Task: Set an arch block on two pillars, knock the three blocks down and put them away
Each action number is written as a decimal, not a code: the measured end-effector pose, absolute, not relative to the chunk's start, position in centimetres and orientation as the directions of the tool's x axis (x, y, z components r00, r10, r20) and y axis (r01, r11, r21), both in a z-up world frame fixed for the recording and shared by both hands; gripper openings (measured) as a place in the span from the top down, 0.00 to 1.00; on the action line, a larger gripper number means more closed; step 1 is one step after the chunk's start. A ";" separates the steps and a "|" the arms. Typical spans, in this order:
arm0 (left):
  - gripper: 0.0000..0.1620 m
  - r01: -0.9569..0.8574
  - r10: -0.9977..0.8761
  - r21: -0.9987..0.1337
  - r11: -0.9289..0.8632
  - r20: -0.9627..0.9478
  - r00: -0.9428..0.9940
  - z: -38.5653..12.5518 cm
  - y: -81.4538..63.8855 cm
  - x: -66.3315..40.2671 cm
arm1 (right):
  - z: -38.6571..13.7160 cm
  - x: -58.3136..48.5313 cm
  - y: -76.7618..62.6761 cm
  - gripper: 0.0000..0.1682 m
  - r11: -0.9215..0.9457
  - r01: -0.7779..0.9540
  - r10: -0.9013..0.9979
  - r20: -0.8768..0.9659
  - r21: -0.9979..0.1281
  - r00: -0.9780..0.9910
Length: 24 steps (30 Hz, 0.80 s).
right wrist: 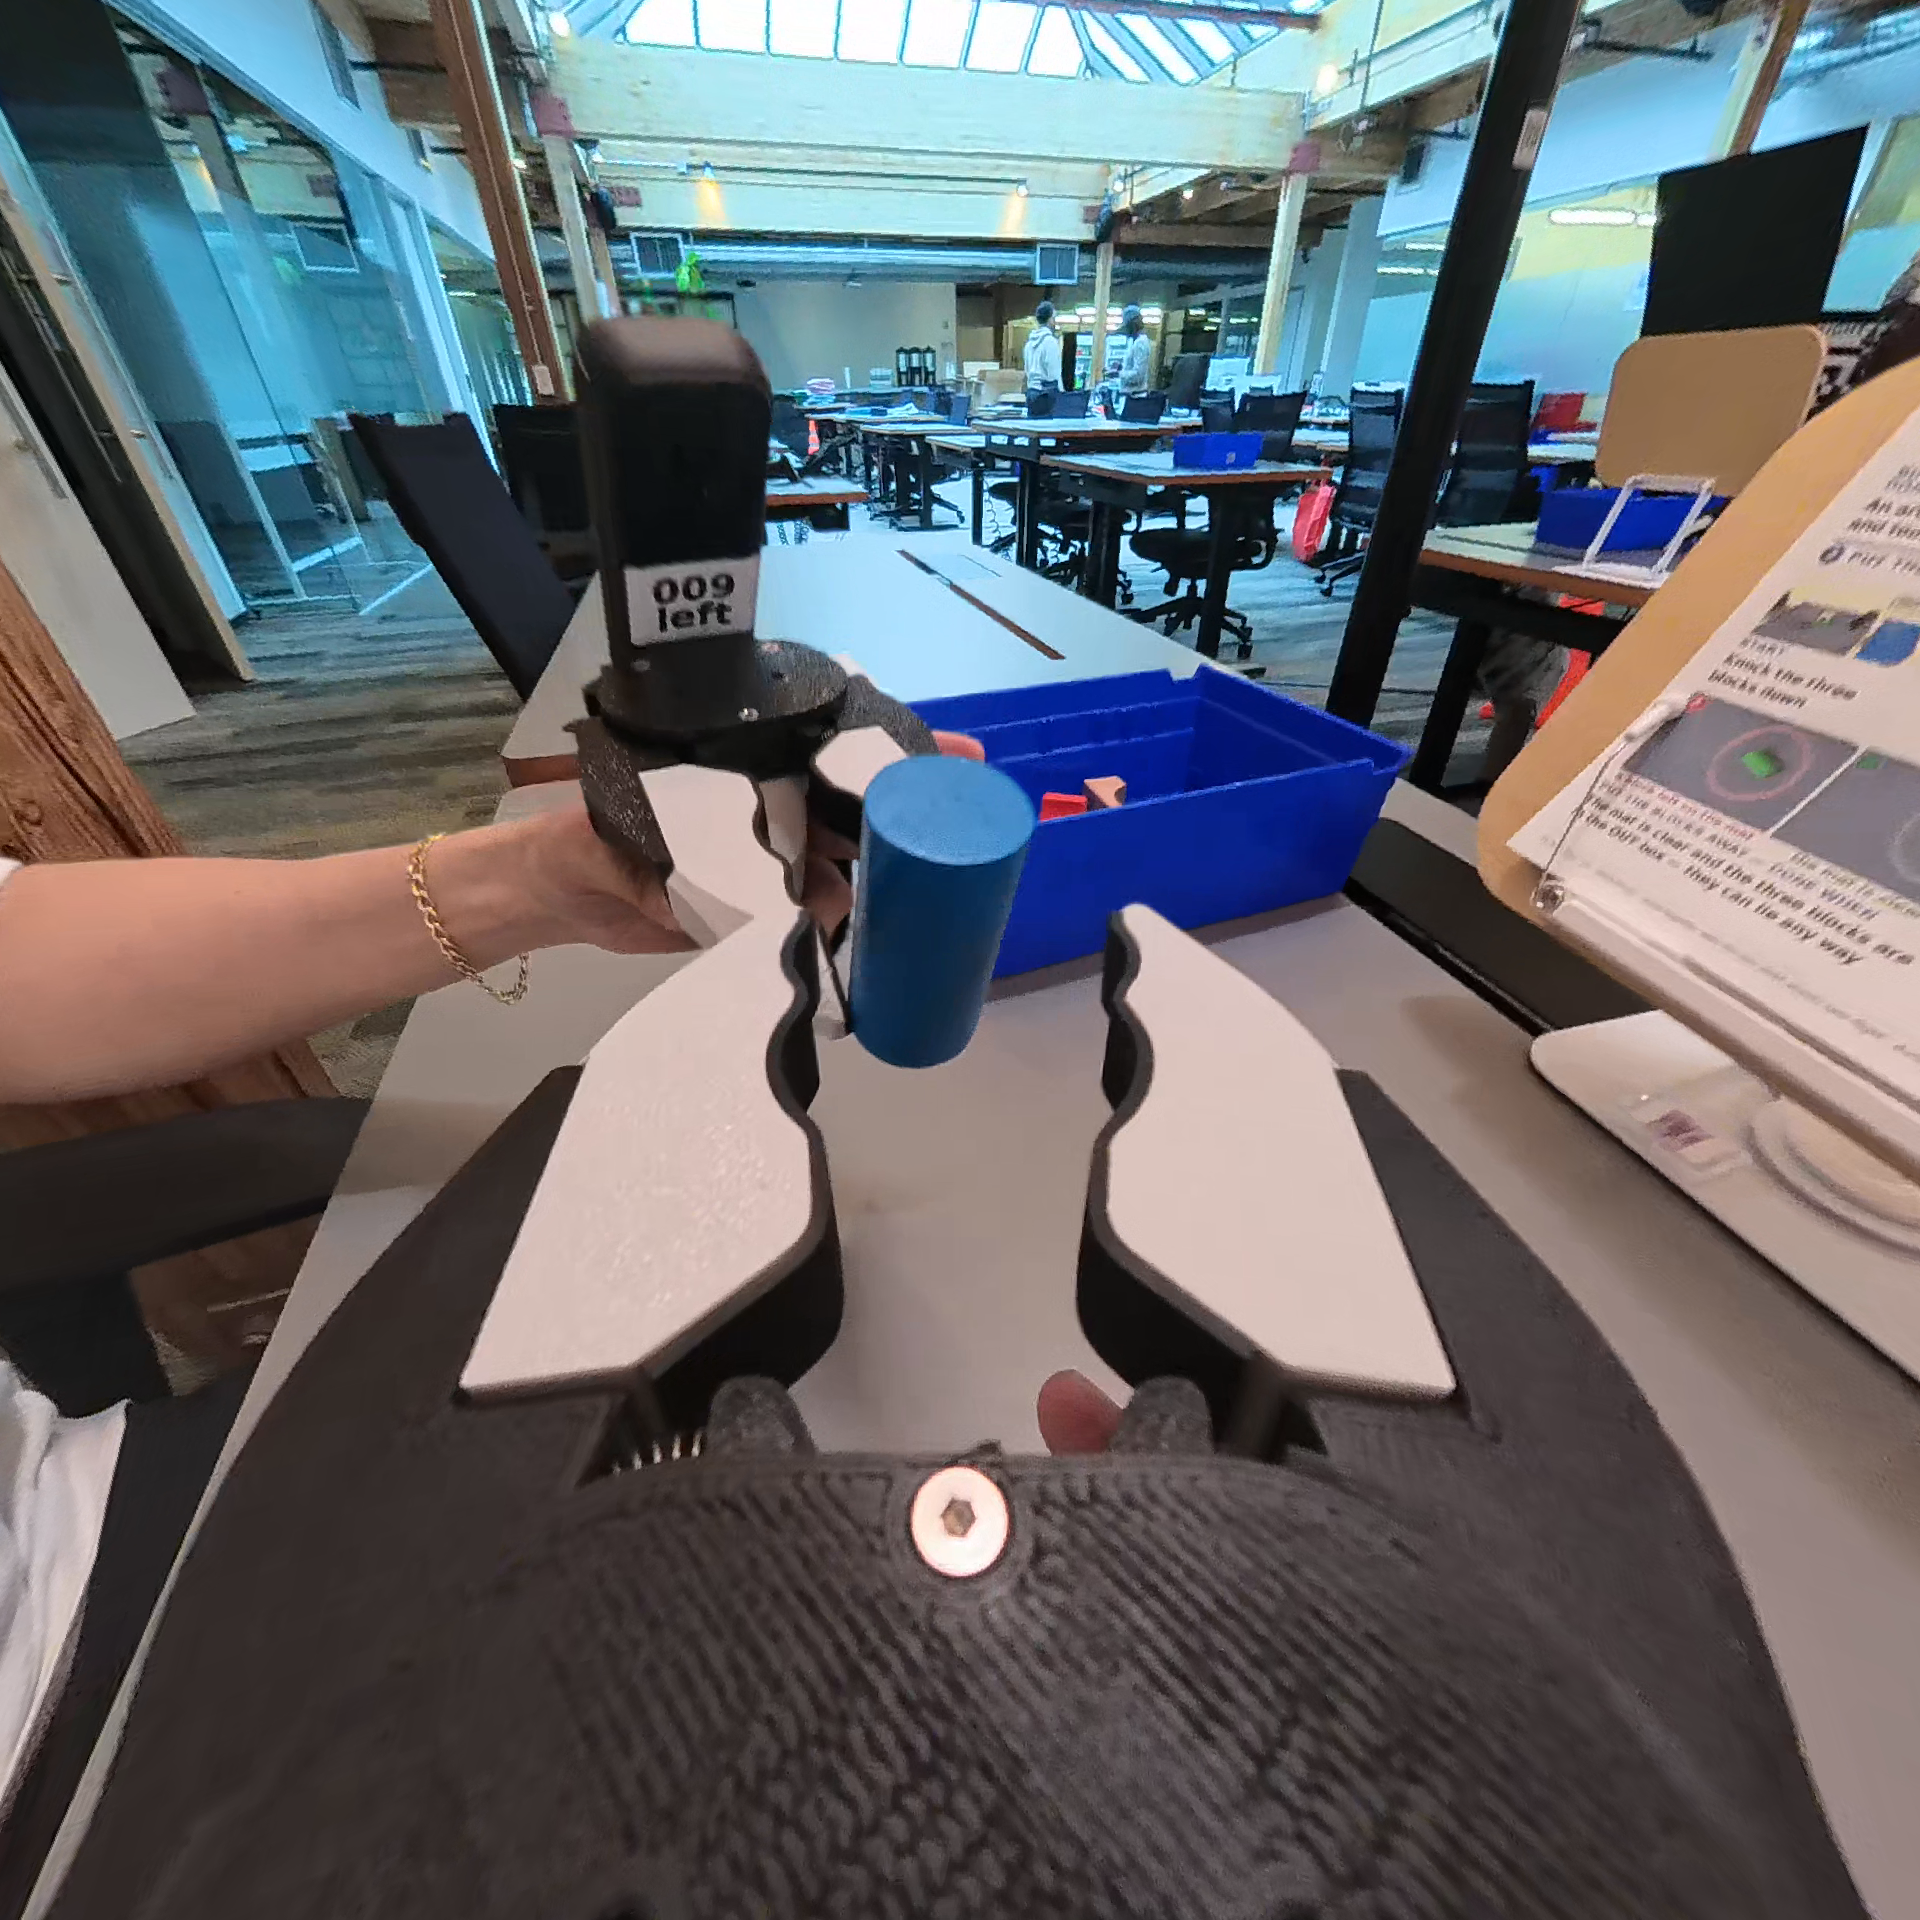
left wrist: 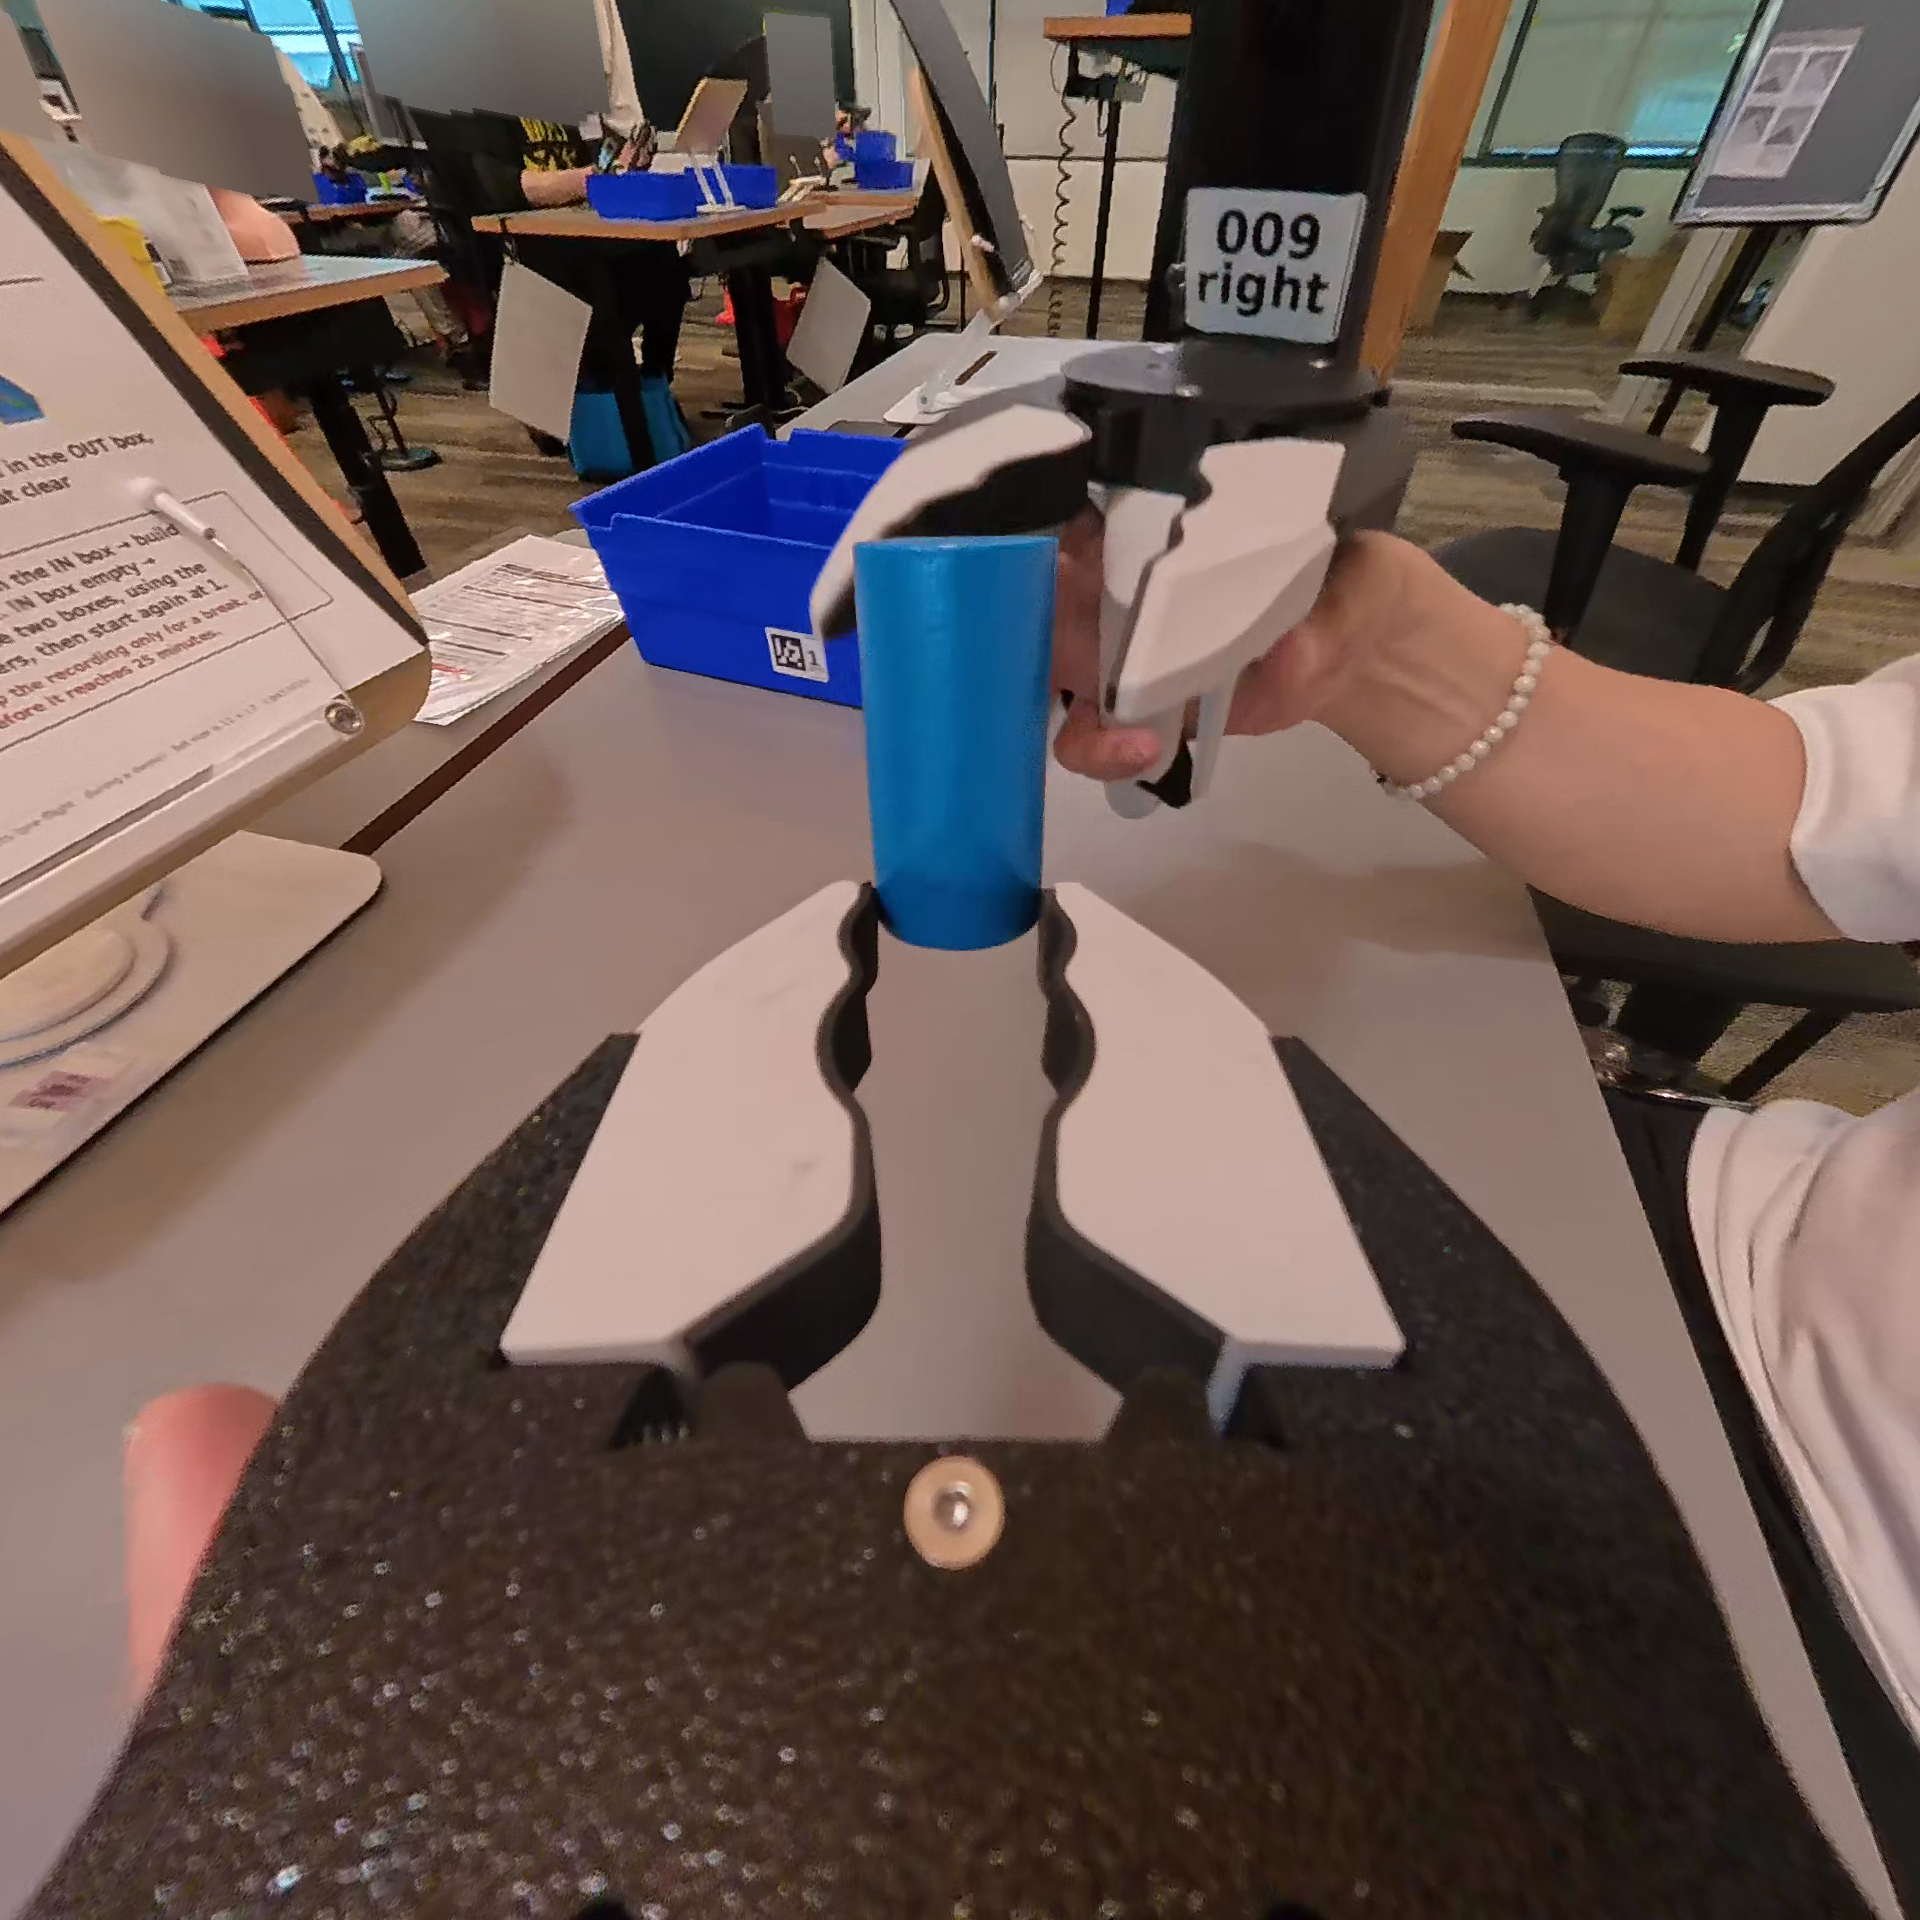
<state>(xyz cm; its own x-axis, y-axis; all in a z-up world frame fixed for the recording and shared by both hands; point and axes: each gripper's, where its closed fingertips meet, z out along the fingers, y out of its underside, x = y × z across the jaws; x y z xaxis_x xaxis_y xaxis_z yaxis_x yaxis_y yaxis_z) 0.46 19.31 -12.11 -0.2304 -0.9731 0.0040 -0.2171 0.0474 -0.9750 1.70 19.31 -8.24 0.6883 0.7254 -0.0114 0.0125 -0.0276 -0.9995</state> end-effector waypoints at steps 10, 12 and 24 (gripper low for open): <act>0.82 -0.183 -0.959 -0.982 0.036 0.018 -0.283 -12.6 18.6 0.7 | -7.1 1.7 18.3 0.69 -0.062 0.130 0.823 0.023 -0.990 0.567; 0.82 -0.183 -0.956 -0.982 0.041 0.015 -0.292 -12.8 18.4 0.7 | -7.3 1.7 18.3 0.70 -0.070 0.142 0.827 0.022 -0.987 0.562; 0.82 -0.224 -0.952 -0.972 0.066 0.006 -0.305 -14.0 17.8 1.2 | -8.8 1.6 17.9 0.82 -0.074 0.240 0.851 0.064 -0.968 0.522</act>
<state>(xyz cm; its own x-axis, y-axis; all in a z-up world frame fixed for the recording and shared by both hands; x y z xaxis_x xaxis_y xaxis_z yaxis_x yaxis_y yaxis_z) 1.25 17.83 -14.00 -0.3049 -0.9524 0.0059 -0.2243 0.0658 -0.9723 1.58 17.88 -8.75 0.5218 0.8506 0.0645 0.2397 -0.0736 -0.9681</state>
